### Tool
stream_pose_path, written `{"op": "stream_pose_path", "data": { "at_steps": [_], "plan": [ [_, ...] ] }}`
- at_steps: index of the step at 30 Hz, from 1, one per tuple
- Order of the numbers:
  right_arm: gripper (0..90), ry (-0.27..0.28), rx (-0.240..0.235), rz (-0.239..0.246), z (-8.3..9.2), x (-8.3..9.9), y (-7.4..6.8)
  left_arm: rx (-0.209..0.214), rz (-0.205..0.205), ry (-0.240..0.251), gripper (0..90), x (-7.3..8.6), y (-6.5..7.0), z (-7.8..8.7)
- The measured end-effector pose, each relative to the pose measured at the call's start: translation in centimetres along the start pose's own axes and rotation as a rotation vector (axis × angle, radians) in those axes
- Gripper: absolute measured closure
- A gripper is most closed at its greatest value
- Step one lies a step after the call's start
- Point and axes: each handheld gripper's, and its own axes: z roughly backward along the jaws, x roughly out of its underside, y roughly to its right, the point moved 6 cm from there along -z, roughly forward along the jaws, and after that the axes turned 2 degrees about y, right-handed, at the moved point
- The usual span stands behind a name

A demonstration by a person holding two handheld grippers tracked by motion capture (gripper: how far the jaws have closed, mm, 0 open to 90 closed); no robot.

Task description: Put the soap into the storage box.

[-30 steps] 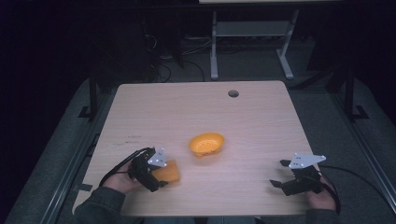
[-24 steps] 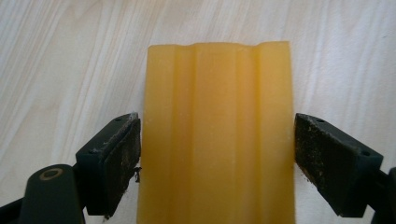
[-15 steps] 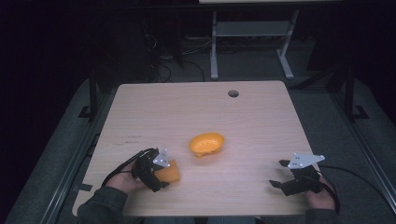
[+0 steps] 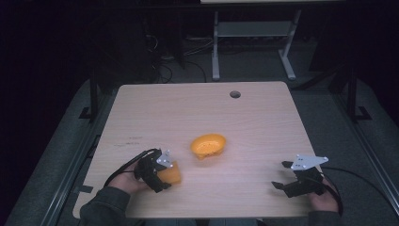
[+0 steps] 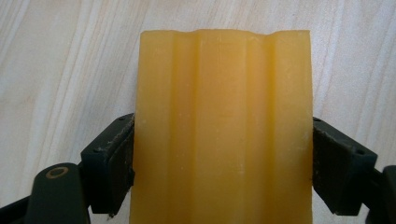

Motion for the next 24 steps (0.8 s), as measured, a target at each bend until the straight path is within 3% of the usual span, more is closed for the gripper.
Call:
{"op": "stream_pose_path", "data": {
  "at_steps": [6,16,24],
  "plan": [
    [13.7,0.002,0.0,0.003,0.0,0.0,0.02,0.006,0.008,0.001,18.9,0.01,-0.02,-0.05],
    [13.7,0.017,0.008,-0.009,0.27,0.01,0.1,-0.025,-0.015,-0.005,20.7,-0.07,0.2,0.36],
    [13.7,0.023,0.006,-0.013,0.38,-0.03,0.03,-0.01,-0.018,0.011,20.8,-0.46,0.31,0.83]
  ]
}}
